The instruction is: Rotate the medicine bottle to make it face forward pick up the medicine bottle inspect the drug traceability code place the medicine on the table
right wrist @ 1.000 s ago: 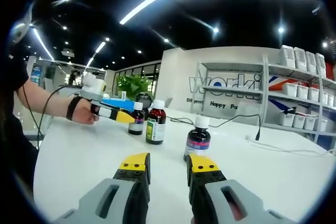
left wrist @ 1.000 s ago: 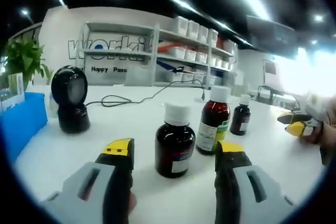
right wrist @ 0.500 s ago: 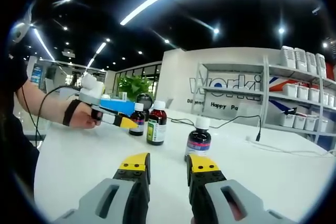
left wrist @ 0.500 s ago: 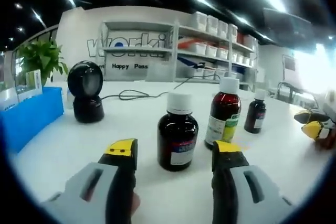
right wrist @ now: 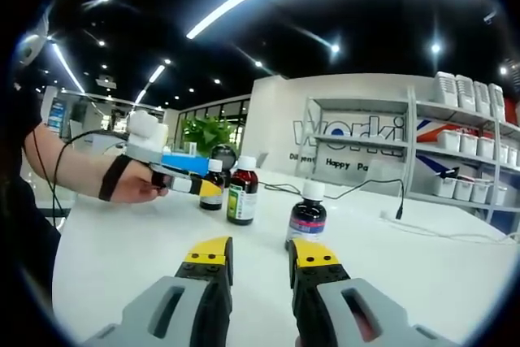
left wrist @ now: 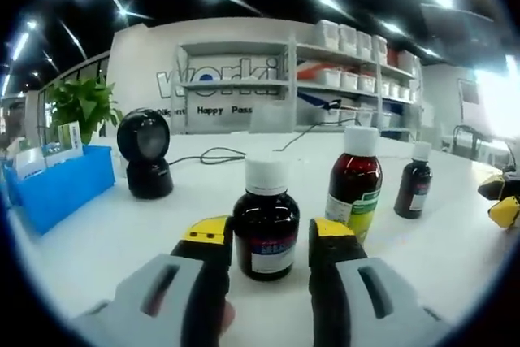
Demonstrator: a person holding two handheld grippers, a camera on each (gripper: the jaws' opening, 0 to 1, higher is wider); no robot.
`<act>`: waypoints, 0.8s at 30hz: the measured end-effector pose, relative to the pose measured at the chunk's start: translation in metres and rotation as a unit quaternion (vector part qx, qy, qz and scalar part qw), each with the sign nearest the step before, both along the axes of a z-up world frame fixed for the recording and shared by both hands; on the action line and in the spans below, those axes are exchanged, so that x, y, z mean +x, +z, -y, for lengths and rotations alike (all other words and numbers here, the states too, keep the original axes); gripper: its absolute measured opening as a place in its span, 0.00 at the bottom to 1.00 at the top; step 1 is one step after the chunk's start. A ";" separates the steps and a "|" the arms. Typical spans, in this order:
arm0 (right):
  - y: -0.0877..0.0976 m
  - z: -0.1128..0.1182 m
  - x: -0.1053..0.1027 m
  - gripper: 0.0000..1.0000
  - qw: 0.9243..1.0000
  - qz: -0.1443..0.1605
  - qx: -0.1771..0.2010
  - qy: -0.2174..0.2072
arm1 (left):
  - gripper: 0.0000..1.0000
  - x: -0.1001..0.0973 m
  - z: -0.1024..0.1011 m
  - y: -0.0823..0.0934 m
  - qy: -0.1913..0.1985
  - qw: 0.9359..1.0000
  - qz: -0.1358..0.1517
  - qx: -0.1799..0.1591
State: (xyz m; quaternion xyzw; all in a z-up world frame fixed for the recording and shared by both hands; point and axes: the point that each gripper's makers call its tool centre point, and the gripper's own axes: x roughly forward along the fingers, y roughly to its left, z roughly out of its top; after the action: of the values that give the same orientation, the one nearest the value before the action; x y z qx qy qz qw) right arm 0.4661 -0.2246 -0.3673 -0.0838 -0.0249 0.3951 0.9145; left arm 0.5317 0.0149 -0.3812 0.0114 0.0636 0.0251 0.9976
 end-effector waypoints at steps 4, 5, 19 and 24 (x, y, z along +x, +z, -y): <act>0.000 0.000 0.000 0.23 1.000 0.000 0.000 0.000 | 0.24 0.000 0.000 -0.002 -0.005 1.000 -0.004 0.006; 0.000 0.000 0.000 0.23 1.000 0.000 0.000 0.000 | 0.24 -0.001 0.000 -0.002 -0.010 1.000 -0.004 0.005; -0.001 0.001 0.001 0.22 1.000 0.000 -0.002 0.001 | 0.23 0.012 -0.006 -0.004 -0.087 0.996 -0.012 -0.002; 0.001 0.002 0.002 0.22 1.000 0.002 0.001 0.001 | 0.23 0.019 -0.011 -0.004 -0.113 0.994 -0.014 0.001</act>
State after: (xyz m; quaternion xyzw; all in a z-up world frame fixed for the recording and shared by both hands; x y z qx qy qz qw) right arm 0.4677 -0.2264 -0.3665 -0.0832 -0.0275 0.3958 0.9141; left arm 0.5510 0.0256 -0.3857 0.0198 0.0755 -0.0875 0.9931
